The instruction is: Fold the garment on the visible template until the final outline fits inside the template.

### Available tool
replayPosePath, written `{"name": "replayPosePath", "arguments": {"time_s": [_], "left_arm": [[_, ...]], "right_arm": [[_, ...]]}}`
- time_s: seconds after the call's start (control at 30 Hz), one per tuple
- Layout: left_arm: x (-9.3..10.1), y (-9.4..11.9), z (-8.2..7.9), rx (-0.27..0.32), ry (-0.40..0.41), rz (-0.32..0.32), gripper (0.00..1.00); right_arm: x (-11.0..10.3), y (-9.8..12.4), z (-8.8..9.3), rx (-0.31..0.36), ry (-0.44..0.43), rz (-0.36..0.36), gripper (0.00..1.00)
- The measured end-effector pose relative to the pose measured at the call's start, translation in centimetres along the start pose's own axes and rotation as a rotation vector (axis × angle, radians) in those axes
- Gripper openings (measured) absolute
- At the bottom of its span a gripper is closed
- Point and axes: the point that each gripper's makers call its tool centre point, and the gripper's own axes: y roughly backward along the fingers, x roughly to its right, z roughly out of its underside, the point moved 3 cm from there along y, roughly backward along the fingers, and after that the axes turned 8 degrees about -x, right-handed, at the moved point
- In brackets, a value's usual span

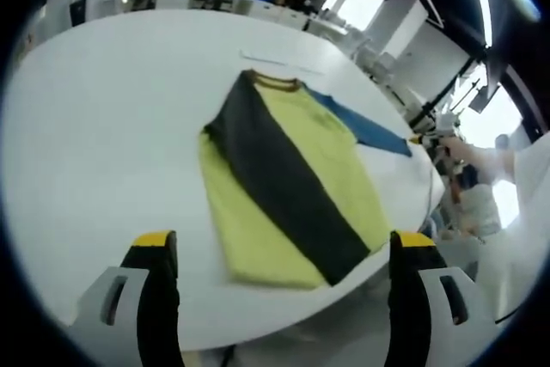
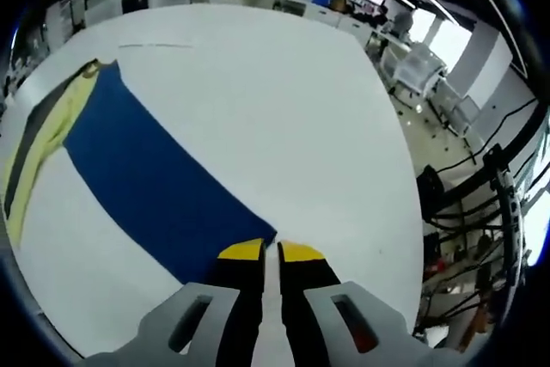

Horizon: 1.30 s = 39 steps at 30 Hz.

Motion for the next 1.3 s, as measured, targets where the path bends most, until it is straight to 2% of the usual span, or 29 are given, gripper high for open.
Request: {"name": "replayPosePath", "arguments": {"time_s": [0.33,0.8,1.0,1.3], "left_arm": [[0.4,0.3,0.1,0.016,-0.011,0.010,0.99],[0.9,0.7,0.0,0.026,-0.050,0.020,0.99],[0.8,1.1,0.0,0.031,-0.060,0.018,0.99],[0.9,1.8,0.4,0.039,-0.072,0.018,0.99]], "right_arm": [[-2.1,1.4,-0.7,0.049,-0.001,-0.039,0.15],[-7.0,4.0,-3.1,0.160,-0.003,-0.139,0.31],[-9.1,5.0,-3.7,0.192,0.022,-0.185,0.42],[-12.0,6.9,-3.9,0.226,0.046,-0.227,0.48]]}}
